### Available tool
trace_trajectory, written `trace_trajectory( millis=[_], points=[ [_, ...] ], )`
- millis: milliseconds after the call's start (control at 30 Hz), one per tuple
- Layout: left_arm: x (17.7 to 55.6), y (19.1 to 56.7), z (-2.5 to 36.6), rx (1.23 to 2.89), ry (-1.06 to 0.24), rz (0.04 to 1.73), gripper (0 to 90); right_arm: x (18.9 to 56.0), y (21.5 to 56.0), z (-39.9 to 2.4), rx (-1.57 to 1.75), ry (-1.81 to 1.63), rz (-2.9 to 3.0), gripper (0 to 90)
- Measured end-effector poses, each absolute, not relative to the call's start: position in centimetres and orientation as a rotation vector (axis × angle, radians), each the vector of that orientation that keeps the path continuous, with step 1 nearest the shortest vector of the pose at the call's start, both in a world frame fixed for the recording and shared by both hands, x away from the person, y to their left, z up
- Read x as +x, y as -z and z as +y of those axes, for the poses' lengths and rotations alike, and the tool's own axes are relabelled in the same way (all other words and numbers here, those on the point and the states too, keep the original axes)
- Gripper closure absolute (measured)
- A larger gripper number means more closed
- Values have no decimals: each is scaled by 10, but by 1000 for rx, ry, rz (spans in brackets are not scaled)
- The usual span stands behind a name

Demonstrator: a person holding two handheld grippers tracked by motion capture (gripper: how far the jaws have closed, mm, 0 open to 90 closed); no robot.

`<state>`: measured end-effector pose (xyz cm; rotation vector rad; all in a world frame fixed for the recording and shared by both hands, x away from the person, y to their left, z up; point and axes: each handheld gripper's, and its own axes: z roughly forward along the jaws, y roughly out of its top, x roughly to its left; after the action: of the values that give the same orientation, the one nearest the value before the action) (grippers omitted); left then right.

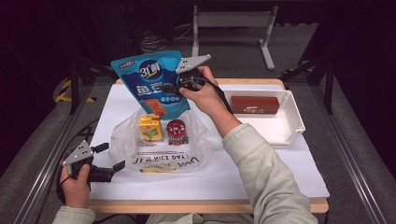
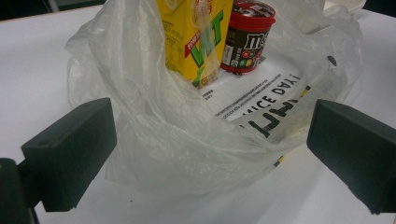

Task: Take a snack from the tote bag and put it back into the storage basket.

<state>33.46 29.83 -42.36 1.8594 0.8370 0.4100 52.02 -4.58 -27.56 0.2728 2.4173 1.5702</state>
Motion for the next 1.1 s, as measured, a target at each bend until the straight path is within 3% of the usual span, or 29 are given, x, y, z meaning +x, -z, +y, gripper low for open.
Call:
trace_trajectory(
  millis=[1100],
  points=[
    [338, 424, 296, 1866, -406, 837, 20, 495, 232, -94, 300, -1657, 2349, 851]
  ],
)
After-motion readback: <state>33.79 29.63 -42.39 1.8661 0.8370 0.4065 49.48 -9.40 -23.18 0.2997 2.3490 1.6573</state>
